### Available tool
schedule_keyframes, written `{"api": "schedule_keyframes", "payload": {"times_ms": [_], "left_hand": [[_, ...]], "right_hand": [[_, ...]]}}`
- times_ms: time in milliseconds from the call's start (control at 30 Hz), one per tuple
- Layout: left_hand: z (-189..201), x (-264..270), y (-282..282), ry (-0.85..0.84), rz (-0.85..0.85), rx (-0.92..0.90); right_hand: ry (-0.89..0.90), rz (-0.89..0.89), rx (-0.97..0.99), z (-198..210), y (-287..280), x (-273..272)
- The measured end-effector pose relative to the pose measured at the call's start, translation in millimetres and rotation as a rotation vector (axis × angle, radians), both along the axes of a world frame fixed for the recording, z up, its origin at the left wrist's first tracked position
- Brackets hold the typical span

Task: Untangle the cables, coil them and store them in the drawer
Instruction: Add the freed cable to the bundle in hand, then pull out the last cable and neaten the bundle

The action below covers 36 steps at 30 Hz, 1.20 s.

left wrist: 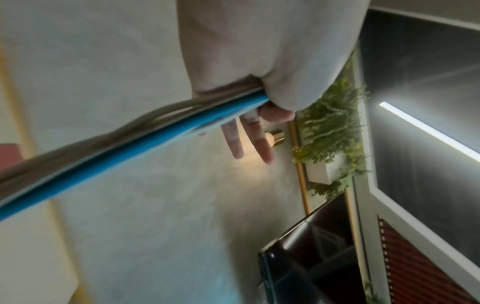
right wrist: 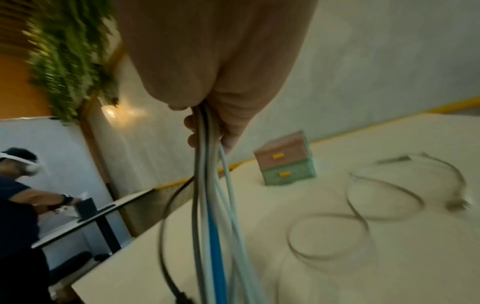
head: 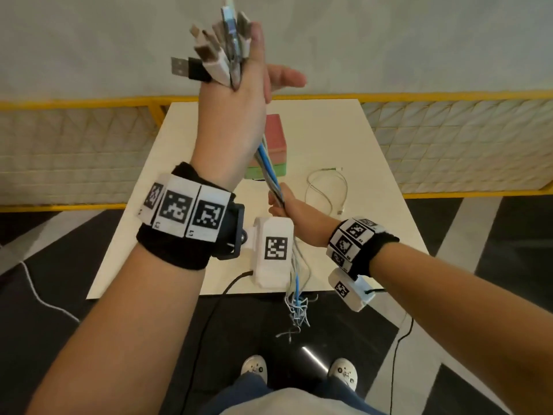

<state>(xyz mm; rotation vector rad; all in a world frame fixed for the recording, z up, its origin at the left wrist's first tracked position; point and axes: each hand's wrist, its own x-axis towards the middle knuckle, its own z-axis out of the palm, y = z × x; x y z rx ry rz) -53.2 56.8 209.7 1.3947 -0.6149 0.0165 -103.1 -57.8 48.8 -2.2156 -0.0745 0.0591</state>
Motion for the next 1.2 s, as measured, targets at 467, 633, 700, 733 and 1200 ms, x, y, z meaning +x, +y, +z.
{"api": "schedule_keyframes", "payload": {"times_ms": [467, 633, 700, 733, 1200], "left_hand": [[3.0, 38.9, -0.6, 0.143, -0.001, -0.061], [7.0, 53.2, -1.4, 0.148, 0.024, -0.133], [4.5, 57.1, -4.3, 0.153, 0.036, -0.126], [2.6, 58.7, -5.8, 0.152, 0.038, -0.113], [-23.7, 54.6, -16.9, 0.324, -0.050, 0.035]], "right_hand": [[0.185, 0.116, -0.051, -71.8, -16.5, 16.0], [0.339, 0.168, -0.092, -96.0, -27.9, 10.2], [0.377, 0.187, -0.113, -98.5, -31.7, 12.7], [0.395, 0.200, -0.129, -98.8, -32.9, 15.3], [0.562, 0.391, -0.304, -70.2, -73.4, 31.3]]}}
